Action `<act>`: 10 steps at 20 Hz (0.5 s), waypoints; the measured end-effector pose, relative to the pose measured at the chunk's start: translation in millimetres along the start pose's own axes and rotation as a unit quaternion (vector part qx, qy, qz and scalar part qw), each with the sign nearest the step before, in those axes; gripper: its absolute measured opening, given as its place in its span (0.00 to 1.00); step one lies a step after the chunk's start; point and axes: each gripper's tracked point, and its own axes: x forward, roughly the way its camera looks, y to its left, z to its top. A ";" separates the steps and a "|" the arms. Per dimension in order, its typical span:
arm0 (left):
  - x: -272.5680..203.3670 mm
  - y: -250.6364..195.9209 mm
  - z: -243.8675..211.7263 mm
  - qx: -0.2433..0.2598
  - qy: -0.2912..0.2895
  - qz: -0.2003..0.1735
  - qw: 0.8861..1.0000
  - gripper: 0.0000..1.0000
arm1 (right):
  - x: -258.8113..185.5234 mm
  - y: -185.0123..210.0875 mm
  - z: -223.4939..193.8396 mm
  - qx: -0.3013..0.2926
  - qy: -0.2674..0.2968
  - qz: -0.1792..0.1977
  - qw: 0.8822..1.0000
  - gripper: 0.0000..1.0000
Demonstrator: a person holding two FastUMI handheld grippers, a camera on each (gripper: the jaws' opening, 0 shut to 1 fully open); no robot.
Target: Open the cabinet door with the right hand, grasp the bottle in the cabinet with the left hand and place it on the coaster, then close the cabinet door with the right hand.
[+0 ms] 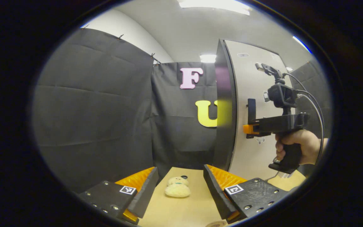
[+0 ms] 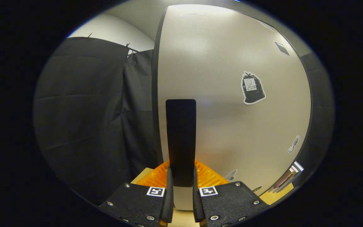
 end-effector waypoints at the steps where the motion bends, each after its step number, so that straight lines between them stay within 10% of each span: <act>1: 0.0 -1.0 -1.0 -0.002 0.001 -0.004 1.000 0.86 | -4.1 0.1 -0.5 0.000 0.000 0.002 1.000 0.26; 10: -15.9 -17.8 22.6 0.012 -0.011 -0.014 1.000 0.86 | -63.6 -3.1 -2.9 0.003 0.000 0.051 0.999 0.26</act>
